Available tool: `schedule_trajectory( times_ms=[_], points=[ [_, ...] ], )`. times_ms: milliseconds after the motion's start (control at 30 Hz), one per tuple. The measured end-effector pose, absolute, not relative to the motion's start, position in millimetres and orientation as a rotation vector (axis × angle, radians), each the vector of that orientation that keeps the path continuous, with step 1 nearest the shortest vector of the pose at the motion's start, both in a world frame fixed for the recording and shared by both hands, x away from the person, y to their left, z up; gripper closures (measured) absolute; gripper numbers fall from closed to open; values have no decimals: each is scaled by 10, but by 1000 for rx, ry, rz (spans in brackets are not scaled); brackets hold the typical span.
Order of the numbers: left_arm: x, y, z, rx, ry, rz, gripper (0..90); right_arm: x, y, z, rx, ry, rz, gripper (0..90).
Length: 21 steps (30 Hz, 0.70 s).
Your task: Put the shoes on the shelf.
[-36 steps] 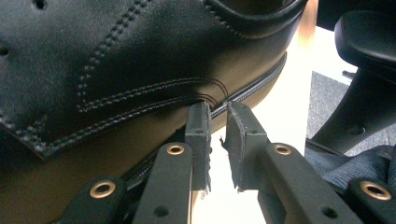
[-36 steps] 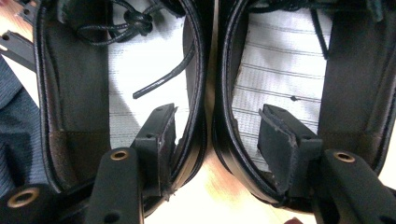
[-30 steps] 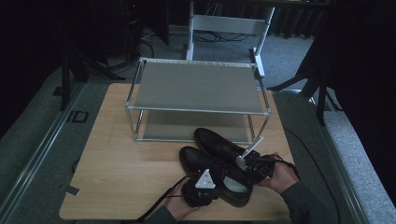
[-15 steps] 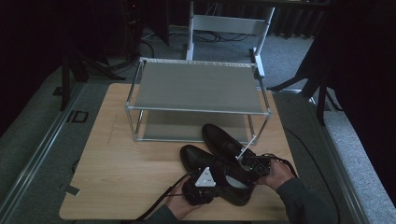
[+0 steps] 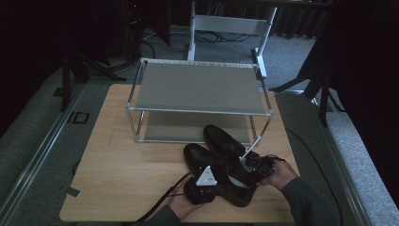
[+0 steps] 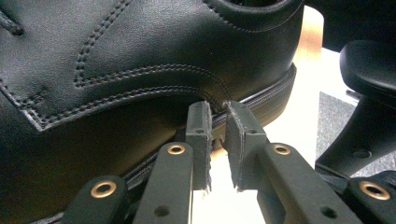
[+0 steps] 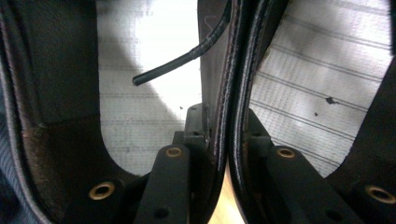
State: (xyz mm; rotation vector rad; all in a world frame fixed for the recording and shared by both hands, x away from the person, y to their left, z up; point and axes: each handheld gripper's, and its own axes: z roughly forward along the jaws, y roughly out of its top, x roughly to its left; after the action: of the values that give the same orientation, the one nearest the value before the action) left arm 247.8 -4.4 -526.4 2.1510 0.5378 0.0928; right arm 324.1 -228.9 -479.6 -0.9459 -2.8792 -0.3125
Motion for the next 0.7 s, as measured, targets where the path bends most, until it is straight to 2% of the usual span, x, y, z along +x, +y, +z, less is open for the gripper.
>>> schedule_trajectory(
  times_ms=[400, 700],
  points=[
    [2488, -29, -5249, 2149, 544, 97, 808, 3176, -2328, -4790, -990, -2897, -449, 816],
    [2489, 36, -5182, 2149, 545, 111, 856, 3095, -2328, -4760, -996, -2889, -547, 817]
  ],
)
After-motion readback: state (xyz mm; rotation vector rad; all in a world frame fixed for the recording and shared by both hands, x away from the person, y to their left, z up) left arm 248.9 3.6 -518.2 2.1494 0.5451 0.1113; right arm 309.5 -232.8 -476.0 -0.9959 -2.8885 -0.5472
